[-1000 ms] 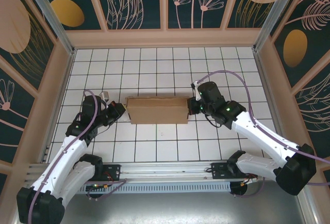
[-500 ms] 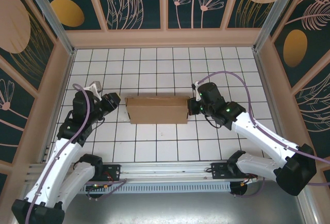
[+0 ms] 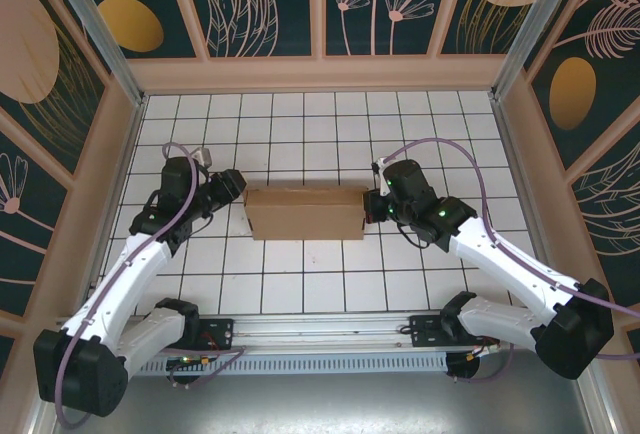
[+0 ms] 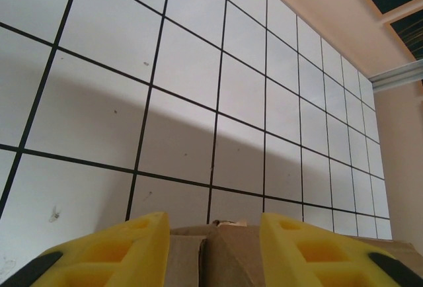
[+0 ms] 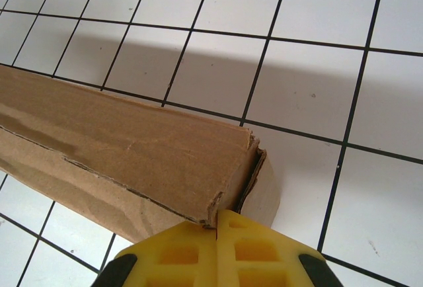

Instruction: Fold the paper box

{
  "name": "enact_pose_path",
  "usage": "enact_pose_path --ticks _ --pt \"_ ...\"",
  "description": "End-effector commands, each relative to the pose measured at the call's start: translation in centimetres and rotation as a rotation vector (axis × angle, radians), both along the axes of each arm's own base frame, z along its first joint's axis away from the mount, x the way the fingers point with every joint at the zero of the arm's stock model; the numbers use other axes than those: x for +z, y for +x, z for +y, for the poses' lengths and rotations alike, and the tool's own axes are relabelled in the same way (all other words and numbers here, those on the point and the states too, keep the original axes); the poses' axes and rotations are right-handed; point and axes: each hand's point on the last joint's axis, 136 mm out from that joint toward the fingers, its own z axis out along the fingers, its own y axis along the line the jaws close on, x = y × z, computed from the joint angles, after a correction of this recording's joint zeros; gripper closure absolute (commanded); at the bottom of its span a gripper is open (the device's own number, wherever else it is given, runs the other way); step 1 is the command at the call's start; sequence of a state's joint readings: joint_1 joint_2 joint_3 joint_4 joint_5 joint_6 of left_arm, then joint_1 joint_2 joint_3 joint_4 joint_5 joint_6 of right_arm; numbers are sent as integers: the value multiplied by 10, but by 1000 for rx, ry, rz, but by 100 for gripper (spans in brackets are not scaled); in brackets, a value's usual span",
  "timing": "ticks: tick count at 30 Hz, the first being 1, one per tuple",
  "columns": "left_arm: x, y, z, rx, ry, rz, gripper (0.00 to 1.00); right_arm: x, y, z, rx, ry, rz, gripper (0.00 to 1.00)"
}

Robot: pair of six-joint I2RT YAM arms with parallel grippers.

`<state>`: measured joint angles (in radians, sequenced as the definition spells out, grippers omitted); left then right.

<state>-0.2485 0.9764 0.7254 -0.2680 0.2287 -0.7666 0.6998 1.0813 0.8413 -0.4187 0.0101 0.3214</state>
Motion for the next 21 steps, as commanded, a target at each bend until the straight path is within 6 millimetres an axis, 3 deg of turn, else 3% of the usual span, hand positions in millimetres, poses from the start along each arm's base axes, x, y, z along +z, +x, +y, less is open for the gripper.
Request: enact_pose_path --ticks 1,8,12,17,21 --pt "5 2 -5 -30 -22 -41 61 -16 -11 -11 -7 -66 58 98" --pt "-30 -16 -11 -44 -69 29 64 -23 -14 -9 -3 -65 69 97" --pt "-34 -23 -12 -43 -92 35 66 -27 -17 -8 0 -62 78 94" --pt "-48 -31 -8 -35 -70 54 70 -26 -18 -7 -7 -64 77 75" --pt "-61 -35 -4 -19 -50 80 72 1 -16 -4 3 -12 29 55"
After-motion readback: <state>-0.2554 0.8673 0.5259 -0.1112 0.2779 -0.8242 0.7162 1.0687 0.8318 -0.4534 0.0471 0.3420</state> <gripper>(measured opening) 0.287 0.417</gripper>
